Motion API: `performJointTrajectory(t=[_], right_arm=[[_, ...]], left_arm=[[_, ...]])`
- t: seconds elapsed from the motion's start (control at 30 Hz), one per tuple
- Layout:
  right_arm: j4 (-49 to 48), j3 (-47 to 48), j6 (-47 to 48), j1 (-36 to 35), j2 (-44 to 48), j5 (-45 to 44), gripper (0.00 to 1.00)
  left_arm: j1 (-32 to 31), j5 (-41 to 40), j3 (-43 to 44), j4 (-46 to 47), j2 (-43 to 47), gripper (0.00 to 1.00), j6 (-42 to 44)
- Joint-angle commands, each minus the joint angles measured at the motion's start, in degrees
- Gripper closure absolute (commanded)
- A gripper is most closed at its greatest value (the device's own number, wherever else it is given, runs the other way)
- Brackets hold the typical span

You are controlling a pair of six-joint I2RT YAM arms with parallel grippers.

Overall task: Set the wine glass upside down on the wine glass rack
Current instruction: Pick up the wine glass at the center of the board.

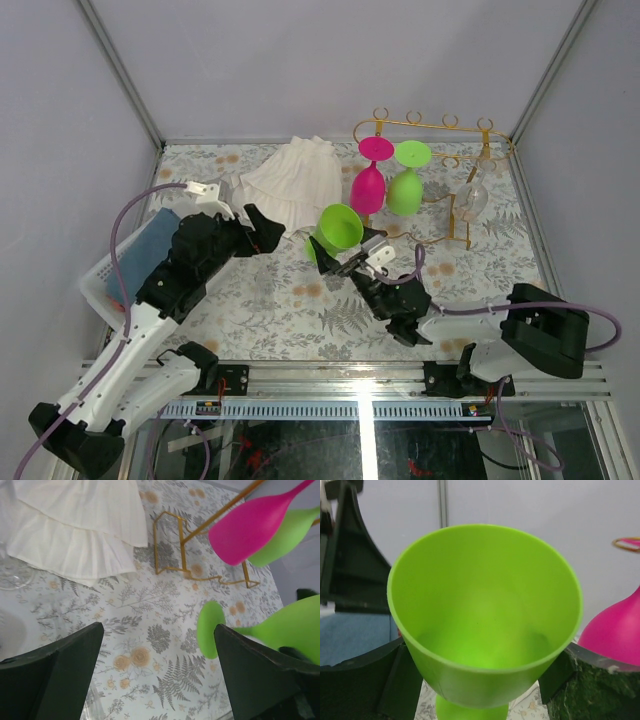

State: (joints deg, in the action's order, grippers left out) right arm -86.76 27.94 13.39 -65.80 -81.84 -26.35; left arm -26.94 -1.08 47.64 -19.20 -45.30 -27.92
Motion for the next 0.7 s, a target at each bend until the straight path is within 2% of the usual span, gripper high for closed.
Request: performJointTrajectory(t=[0.0, 0.13, 0.33, 0.43, 0.67], right_arm=[[0.9, 1.5, -0.2, -0.4, 6.4, -1.8, 0.23], [4.9, 2.9, -1.8, -0.4, 10.2, -1.2, 0.23], [7.9, 3.7, -2.8, -0.5, 12.5, 1.0, 0.23], [7.5, 3.3, -3.8, -0.4, 13.1, 1.9, 0.23], [3.0, 2.9, -4.4, -0.4, 12.2, 5.1, 0.22]], left_arm=[[0.3, 9.1, -2.7, 6.2, 0.4, 0.09, -2.2], [0.3, 17.5, -4.8, 11.7, -0.4, 0.09, -4.8], [-0.2, 25.4, -6.9, 20.4, -1.8, 0.09, -9.4], [-1.4, 25.9, -7.0, 22.1, -2.4, 0.10, -10.0], [-5.0, 24.3, -7.6, 23.7, -5.2, 0.21, -10.8]])
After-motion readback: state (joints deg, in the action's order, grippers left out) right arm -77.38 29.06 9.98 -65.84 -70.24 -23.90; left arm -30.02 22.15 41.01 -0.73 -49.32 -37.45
